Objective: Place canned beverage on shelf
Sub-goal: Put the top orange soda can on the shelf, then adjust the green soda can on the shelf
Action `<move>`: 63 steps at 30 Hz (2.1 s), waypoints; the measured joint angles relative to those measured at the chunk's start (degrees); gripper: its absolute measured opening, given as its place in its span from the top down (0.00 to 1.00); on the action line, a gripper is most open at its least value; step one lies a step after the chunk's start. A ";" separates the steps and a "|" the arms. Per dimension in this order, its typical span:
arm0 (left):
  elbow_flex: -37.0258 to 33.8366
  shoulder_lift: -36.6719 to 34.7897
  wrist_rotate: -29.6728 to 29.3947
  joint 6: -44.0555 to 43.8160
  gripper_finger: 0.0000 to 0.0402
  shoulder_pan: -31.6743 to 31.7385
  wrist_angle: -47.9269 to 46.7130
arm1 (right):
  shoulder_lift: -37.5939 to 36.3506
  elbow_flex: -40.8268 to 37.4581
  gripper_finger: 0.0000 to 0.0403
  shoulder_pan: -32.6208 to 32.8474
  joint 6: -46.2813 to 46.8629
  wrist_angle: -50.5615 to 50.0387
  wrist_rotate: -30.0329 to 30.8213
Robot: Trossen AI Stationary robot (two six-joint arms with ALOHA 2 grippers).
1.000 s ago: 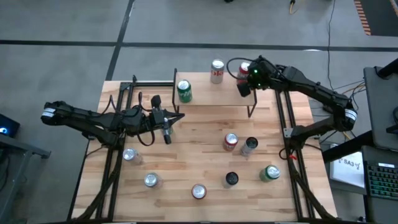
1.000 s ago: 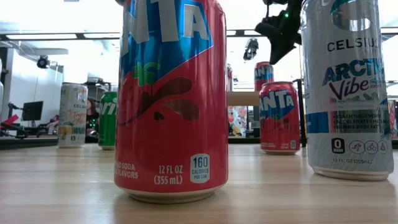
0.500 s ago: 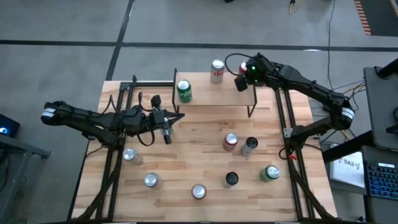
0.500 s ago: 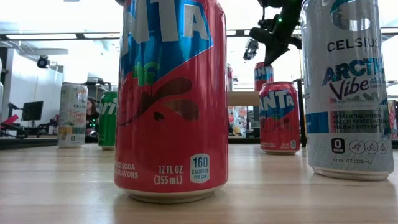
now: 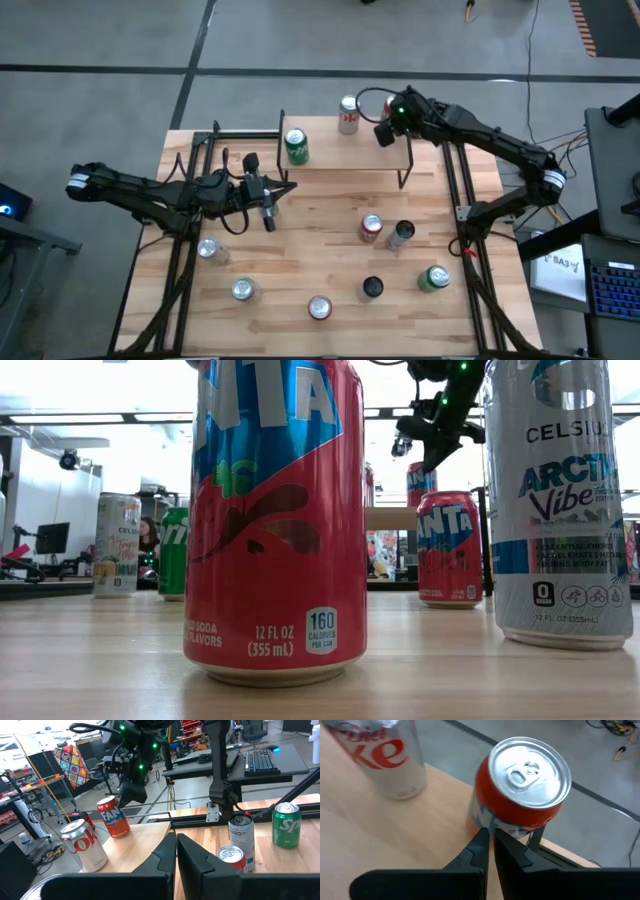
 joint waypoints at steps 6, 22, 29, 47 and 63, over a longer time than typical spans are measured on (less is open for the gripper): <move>0.00 0.00 0.00 0.00 1.00 0.00 0.00 | -1.75 0.00 0.96 2.87 0.27 -0.04 -1.21; 0.00 -0.02 0.58 -15.08 1.00 7.41 -16.71 | -8.38 -5.64 0.96 16.12 0.91 0.07 -4.19; 0.00 2.71 4.68 -14.80 1.00 11.82 -15.31 | -12.78 -12.92 0.96 20.67 2.44 6.00 -4.16; 0.00 13.55 -8.89 -13.05 1.00 16.45 -0.84 | -22.90 -26.70 0.96 22.80 4.90 17.11 -4.12; 1.24 16.45 -7.62 -11.26 1.00 22.62 2.61 | -22.33 -29.08 0.96 22.80 -0.27 17.11 -4.15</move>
